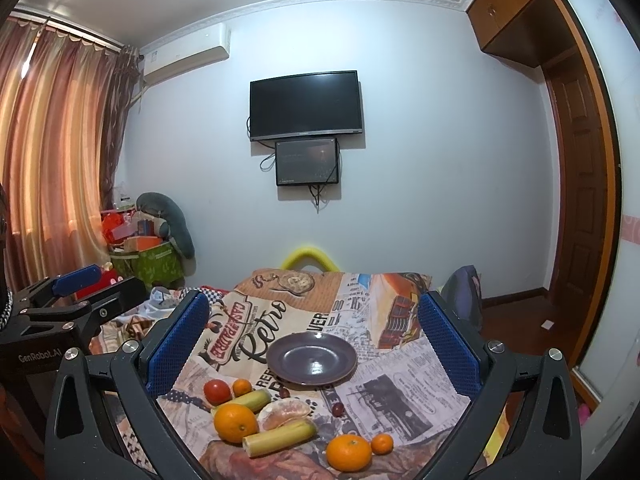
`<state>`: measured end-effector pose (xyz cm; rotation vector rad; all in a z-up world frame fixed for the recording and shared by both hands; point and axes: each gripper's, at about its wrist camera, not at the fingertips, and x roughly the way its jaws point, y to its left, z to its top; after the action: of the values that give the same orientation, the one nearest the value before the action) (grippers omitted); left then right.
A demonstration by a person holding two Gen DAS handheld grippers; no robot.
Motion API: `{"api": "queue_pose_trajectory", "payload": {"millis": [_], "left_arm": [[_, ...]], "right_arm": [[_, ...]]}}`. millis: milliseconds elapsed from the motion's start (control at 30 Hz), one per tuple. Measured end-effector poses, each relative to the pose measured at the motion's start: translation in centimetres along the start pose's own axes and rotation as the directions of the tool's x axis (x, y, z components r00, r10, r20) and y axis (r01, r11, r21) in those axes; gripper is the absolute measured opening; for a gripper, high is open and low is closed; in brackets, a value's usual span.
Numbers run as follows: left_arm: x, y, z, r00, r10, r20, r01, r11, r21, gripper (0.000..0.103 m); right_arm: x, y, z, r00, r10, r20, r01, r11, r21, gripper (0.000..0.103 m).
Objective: Organize fruits
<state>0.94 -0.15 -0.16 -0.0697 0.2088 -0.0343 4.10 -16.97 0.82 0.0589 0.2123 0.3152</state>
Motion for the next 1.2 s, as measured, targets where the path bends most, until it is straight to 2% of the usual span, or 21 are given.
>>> {"api": "queue_pose_trajectory", "payload": {"millis": [233, 433, 600, 700, 867, 1067, 1133, 1200], "left_arm": [[0.5, 0.2, -0.5, 1.000, -0.005, -0.013, 0.005, 1.000, 0.009, 0.103], [2.6, 1.2, -1.4, 0.997, 0.006, -0.078, -0.007, 1.000, -0.003, 0.103], [5.2, 2.5, -2.9, 0.986, 0.013, -0.165, -0.014, 1.000, -0.003, 0.088], [6.8, 3.3, -4.1, 0.975, 0.026, -0.221, -0.026, 1.000, 0.002, 0.087], [9.5, 4.6, -6.5, 0.946, 0.051, -0.319, -0.046, 0.999, 0.024, 0.087], [12.9, 5.9, -10.3, 0.888, 0.051, -0.456, -0.044, 0.999, 0.028, 0.086], [13.6, 6.1, -11.2, 0.871, 0.039, -0.490, -0.033, 0.999, 0.020, 0.086], [14.2, 6.1, -12.0, 0.854, 0.020, -0.520, -0.020, 1.000, 0.006, 0.086]], "right_arm": [[0.9, -0.3, -0.6, 0.999, 0.000, -0.036, 0.000, 1.000, -0.008, 0.103], [3.0, -1.4, -2.5, 0.987, 0.006, -0.160, -0.005, 1.000, 0.002, 0.103], [4.7, -2.9, -4.7, 0.965, -0.031, -0.261, 0.038, 0.999, 0.022, 0.102], [5.4, -3.7, -6.0, 0.950, -0.035, -0.310, 0.046, 0.999, 0.028, 0.098], [6.6, -4.9, -7.9, 0.911, -0.038, -0.412, 0.051, 0.999, 0.020, 0.094], [8.6, -5.8, -10.7, 0.845, -0.010, -0.535, 0.036, 0.999, 0.039, 0.093], [9.2, -5.9, -11.5, 0.832, -0.002, -0.554, 0.032, 0.998, 0.045, 0.089], [9.8, -6.2, -12.5, 0.808, 0.010, -0.589, 0.030, 0.998, 0.058, 0.085]]}}
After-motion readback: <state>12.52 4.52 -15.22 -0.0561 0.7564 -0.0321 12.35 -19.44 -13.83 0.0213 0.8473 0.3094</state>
